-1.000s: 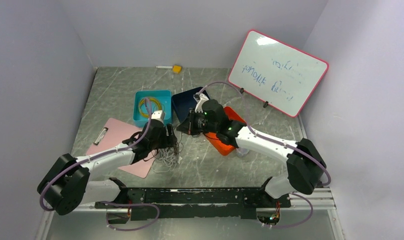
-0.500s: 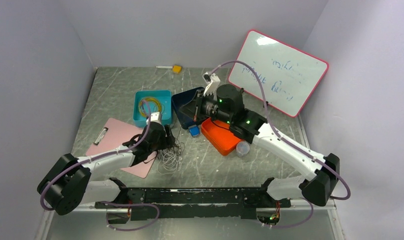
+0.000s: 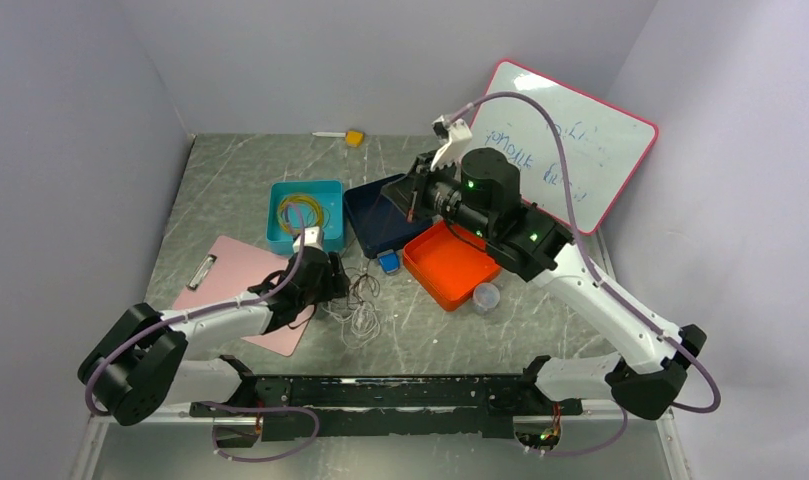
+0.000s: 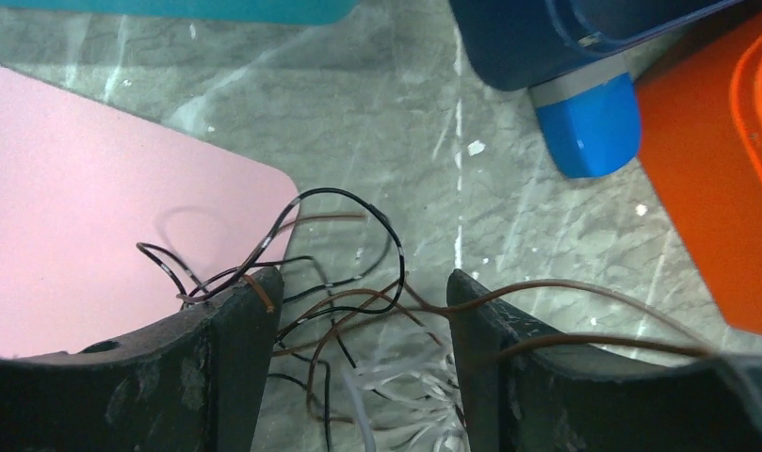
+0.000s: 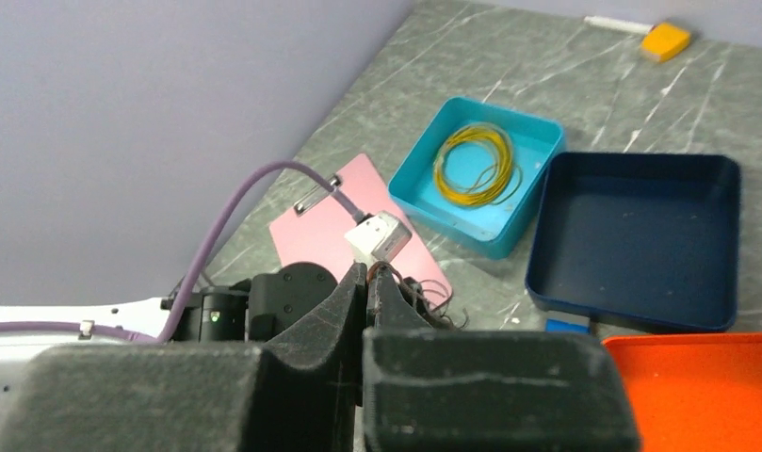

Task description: Untangle the cables

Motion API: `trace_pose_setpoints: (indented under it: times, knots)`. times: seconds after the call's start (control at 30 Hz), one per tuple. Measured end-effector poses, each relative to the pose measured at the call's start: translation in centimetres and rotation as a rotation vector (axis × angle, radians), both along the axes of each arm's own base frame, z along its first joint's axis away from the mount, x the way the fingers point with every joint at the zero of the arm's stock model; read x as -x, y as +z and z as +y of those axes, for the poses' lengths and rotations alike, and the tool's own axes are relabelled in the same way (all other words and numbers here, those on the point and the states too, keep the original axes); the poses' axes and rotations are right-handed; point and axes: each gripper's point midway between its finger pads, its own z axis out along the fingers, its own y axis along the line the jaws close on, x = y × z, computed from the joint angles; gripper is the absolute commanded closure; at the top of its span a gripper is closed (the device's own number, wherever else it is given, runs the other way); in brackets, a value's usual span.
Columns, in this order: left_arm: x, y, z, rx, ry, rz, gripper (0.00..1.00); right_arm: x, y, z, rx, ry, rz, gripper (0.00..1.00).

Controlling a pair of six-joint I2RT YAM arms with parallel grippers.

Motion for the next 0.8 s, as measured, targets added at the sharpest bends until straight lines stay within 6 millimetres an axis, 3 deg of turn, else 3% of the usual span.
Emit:
trace_pose_setpoints:
  times: [0.17, 0.4, 0.5, 0.7, 0.8]
  knots:
    - [0.5, -1.4, 0.7, -0.036, 0.015, 0.035, 0.39, -0.5, 3.0, -1.3, -0.008, -0.052, -0.078, 1.00]
    - [0.4, -1.6, 1.0, -0.042, 0.035, 0.035, 0.42, 0.0, 7.8, -3.8, -0.055, -0.110, -0.192, 1.00]
    - [0.3, -1.6, 1.1, -0.042, 0.045, 0.034, 0.53, 0.0, 9.0, -4.5, -0.062, -0.132, -0.225, 1.00]
    - [0.5, -2.2, 1.3, -0.054, 0.055, 0.050, 0.85, -0.1, 9.9, -5.6, -0.051, -0.167, -0.264, 1.00]
    - [0.5, -2.3, 1.5, -0.058, 0.066, 0.054, 0.88, -0.1, 10.5, -6.2, -0.043, -0.187, -0.289, 1.00]
